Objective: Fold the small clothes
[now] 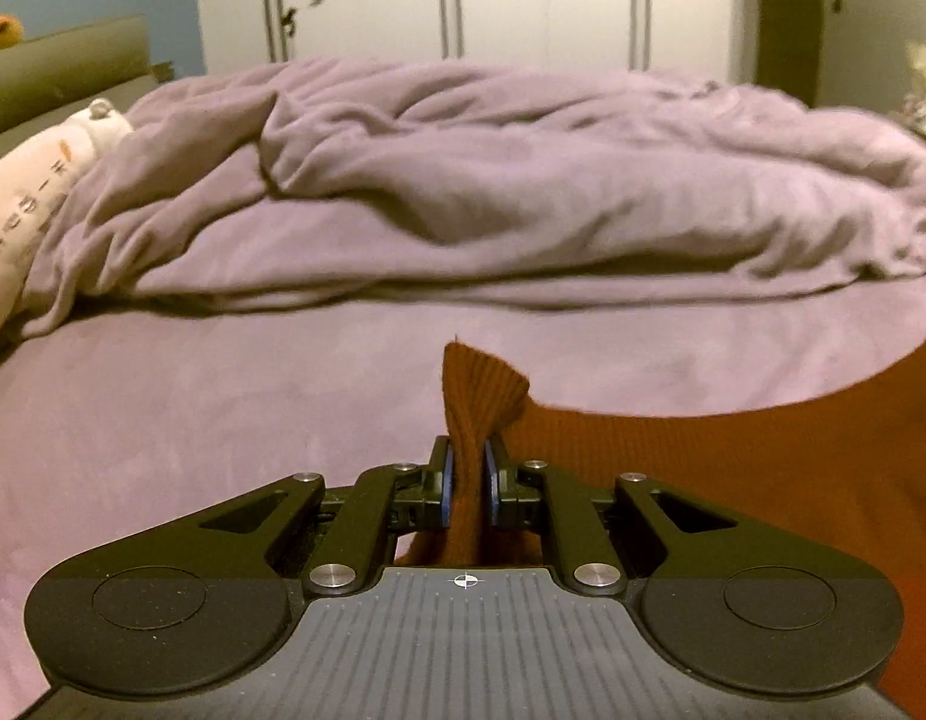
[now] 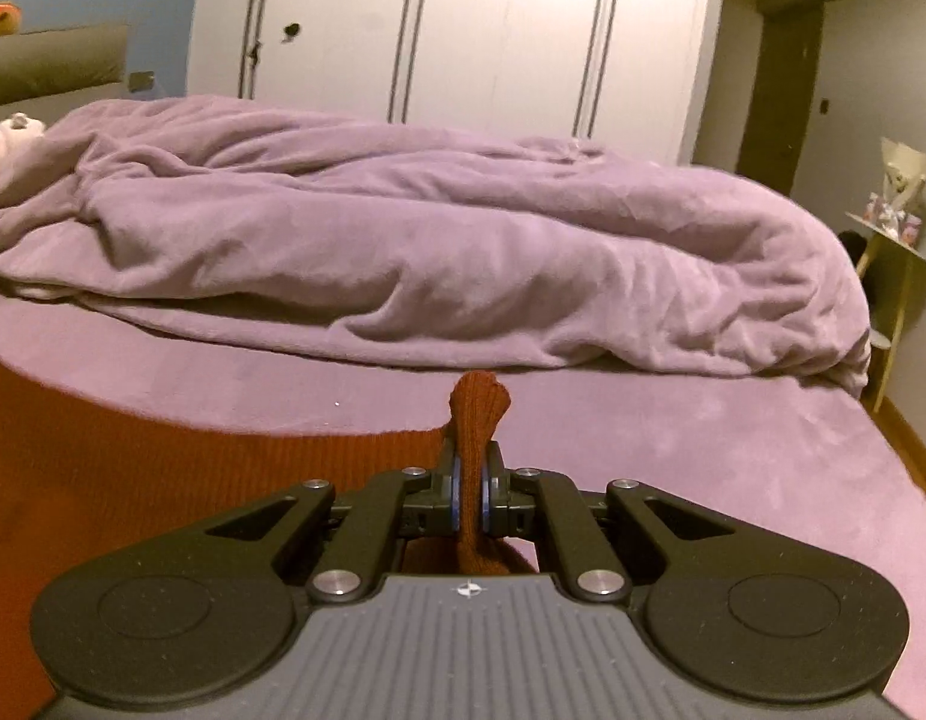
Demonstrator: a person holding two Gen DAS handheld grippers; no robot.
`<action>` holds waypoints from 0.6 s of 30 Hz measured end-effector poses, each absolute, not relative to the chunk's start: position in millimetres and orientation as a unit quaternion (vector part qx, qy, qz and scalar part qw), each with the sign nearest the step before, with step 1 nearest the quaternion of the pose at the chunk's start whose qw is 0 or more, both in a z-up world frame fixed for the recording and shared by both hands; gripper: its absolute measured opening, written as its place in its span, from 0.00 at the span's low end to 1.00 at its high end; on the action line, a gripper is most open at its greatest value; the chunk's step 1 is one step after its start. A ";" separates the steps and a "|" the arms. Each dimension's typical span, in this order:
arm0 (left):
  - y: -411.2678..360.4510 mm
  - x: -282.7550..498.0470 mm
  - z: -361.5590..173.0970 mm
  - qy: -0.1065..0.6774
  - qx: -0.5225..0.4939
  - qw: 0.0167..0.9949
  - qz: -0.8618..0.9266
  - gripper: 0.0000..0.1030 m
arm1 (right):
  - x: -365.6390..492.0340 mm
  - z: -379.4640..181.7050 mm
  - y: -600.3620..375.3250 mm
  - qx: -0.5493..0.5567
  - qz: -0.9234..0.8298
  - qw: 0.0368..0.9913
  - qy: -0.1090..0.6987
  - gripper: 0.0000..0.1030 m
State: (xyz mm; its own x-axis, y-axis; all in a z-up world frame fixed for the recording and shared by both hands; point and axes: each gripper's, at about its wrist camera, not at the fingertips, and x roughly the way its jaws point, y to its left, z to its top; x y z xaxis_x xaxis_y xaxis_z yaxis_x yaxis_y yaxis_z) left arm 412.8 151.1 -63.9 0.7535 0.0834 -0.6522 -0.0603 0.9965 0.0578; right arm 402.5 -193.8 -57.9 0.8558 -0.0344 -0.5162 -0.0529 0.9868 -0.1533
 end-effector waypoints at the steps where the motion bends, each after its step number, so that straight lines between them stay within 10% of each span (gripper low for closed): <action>1: 150.5 414.2 -74.4 0.352 0.012 0.935 0.046 0.13 | 405.5 -66.0 -193.3 -0.081 0.001 0.959 0.273 0.05; 11: 182.3 360.2 -74.3 0.328 -0.044 0.942 0.063 0.23 | 383.3 -77.1 -228.8 0.001 -0.039 0.960 0.278 0.27; 18: 155.2 299.3 -52.4 0.368 -0.093 0.925 -0.005 0.52 | 303.0 -78.5 -186.5 0.025 0.098 0.950 0.295 0.26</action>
